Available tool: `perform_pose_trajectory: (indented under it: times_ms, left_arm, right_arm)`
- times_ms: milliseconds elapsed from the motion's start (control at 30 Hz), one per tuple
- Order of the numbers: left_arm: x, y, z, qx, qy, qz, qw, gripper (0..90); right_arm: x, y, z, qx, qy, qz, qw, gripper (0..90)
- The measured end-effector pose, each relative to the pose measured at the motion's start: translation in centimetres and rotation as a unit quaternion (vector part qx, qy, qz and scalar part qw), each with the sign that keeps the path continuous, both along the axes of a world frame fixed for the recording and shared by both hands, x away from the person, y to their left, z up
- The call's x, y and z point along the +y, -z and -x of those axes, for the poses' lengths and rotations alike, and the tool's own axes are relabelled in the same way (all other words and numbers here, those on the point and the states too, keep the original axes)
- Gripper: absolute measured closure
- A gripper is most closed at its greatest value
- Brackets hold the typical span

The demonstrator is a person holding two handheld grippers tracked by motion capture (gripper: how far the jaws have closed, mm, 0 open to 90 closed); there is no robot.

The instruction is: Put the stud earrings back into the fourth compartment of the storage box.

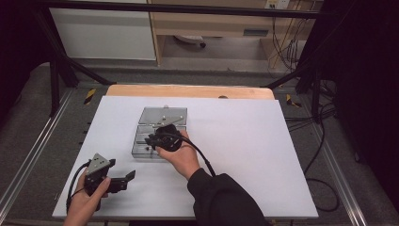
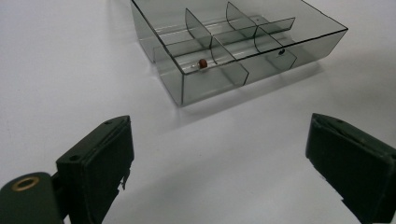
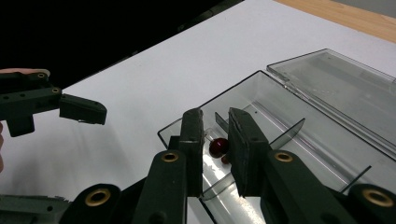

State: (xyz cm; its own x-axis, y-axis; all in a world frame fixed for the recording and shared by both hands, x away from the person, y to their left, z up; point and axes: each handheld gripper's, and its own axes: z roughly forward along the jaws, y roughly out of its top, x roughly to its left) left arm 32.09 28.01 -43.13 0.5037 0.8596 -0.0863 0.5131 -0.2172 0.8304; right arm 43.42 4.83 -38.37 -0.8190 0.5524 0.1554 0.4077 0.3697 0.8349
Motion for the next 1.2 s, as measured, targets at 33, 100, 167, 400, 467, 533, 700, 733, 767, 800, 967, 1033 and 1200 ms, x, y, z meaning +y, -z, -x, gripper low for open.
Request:
perform_pose_trajectory:
  times_ms: [33, 100, 167, 400, 467, 533, 700, 733, 767, 800, 967, 1033, 1200]
  left_arm:
    - [0.0, 0.0, 0.0, 0.0, 0.0, 0.0, 1.0, 8.0]
    - [0.0, 0.0, 0.0, 0.0, -0.001, 0.0, 1.0, 8.0]
    - [0.0, 0.0, 0.0, 0.0, -0.001, 0.001, 1.0, 8.0]
    - [0.0, 0.0, 0.0, 0.0, -0.001, 0.001, 1.0, 8.0]
    - [0.0, 0.0, 0.0, 0.001, -0.001, 0.001, 1.0, 8.0]
    - [0.0, 0.0, 0.0, 0.001, -0.002, 0.001, 1.0, 8.0]
    - [0.0, 0.0, 0.0, 0.001, -0.001, 0.001, 1.0, 8.0]
    - [0.0, 0.0, 0.0, 0.001, -0.001, 0.001, 1.0, 8.0]
    - [0.0, 0.0, 0.0, 0.001, -0.001, 0.001, 1.0, 8.0]
    - [0.0, 0.0, 0.0, 0.001, -0.001, 0.001, 1.0, 8.0]
    - [0.1, 0.0, 0.0, 0.001, -0.001, 0.001, 1.0, 8.1]
    - [0.1, 0.0, 0.0, 0.001, -0.002, 0.001, 1.0, 8.0]
    - [0.1, 0.0, 0.0, 0.001, -0.001, -0.001, 1.0, 8.0]
  right_arm:
    - [0.1, 0.0, -0.1, -0.001, -0.002, 0.003, 1.0, 76.2]
    - [0.4, 0.1, -0.1, -0.002, -0.004, 0.007, 1.0, 76.2]
    - [0.5, 0.1, -0.1, -0.002, -0.006, 0.009, 0.9999, 76.2]
    - [1.1, 0.5, -0.2, -0.003, -0.01, 0.019, 0.9998, 76.1]
    - [1.2, 0.6, -0.2, -0.002, -0.012, 0.022, 0.9997, 76.1]
    - [1.4, 0.6, -0.2, -0.002, -0.013, 0.025, 0.9996, 76.1]
    - [1.6, 0.9, -0.3, -0.002, -0.014, 0.031, 0.9994, 76.1]
    - [1.7, 1.0, -0.3, -0.002, -0.015, 0.035, 0.9993, 76.1]
    - [1.7, 1.0, -0.3, -0.002, -0.015, 0.035, 0.9993, 76.1]
    - [1.8, 1.1, -0.3, -0.001, -0.015, 0.036, 0.9992, 76.1]
    - [2.4, 1.3, -0.4, -0.002, -0.02, 0.044, 0.9988, 76.1]
    - [2.5, 1.3, -0.4, -0.001, -0.018, 0.043, 0.9989, 76.1]
    - [3.1, 1.5, -0.8, 0.004, -0.014, 0.046, 0.9988, 75.3]
